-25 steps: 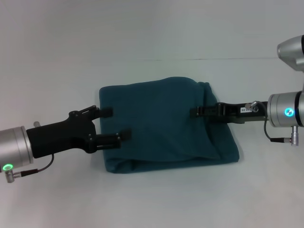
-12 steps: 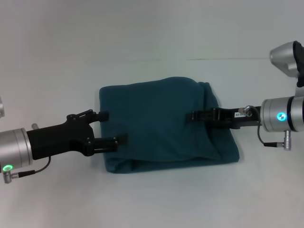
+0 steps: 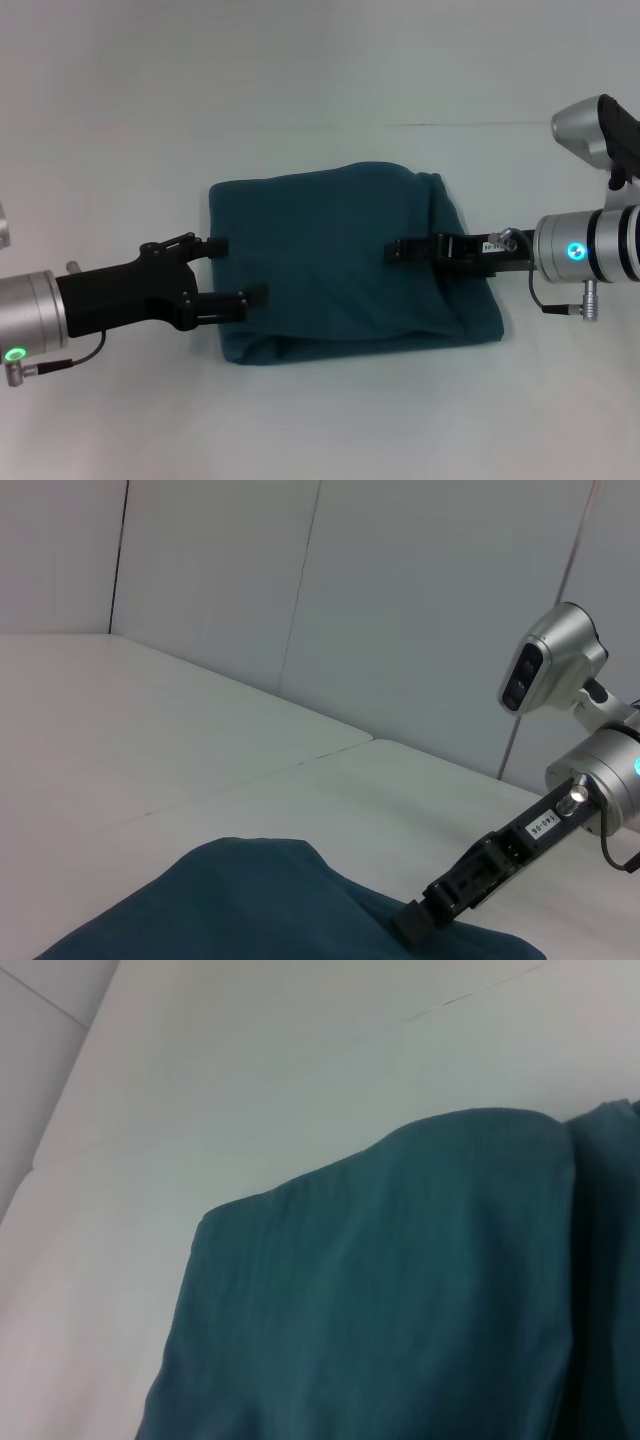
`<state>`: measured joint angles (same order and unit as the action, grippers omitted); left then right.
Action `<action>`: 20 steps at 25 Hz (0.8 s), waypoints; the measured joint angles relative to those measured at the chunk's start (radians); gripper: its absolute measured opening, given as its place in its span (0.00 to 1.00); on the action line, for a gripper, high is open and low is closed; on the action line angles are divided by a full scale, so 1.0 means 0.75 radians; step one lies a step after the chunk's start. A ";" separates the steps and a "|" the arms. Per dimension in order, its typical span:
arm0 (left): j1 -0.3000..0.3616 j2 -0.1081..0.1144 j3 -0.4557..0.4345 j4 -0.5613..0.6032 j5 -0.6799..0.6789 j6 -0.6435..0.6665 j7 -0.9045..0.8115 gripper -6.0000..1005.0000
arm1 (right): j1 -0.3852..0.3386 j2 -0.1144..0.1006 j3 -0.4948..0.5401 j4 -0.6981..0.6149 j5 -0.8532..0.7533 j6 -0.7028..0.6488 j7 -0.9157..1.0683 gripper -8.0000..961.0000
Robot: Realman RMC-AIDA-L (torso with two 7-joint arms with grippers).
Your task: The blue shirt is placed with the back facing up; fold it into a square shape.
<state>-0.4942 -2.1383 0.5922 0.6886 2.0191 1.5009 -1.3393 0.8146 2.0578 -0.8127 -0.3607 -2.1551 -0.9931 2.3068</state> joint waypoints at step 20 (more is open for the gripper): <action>-0.002 0.000 -0.002 0.000 0.002 -0.005 -0.003 0.94 | 0.006 0.030 0.002 0.001 0.010 0.088 -0.013 0.32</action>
<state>-0.4955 -2.1383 0.5908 0.6888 2.0202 1.4970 -1.3417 0.8193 2.0802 -0.8115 -0.3600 -2.1476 -0.9269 2.2968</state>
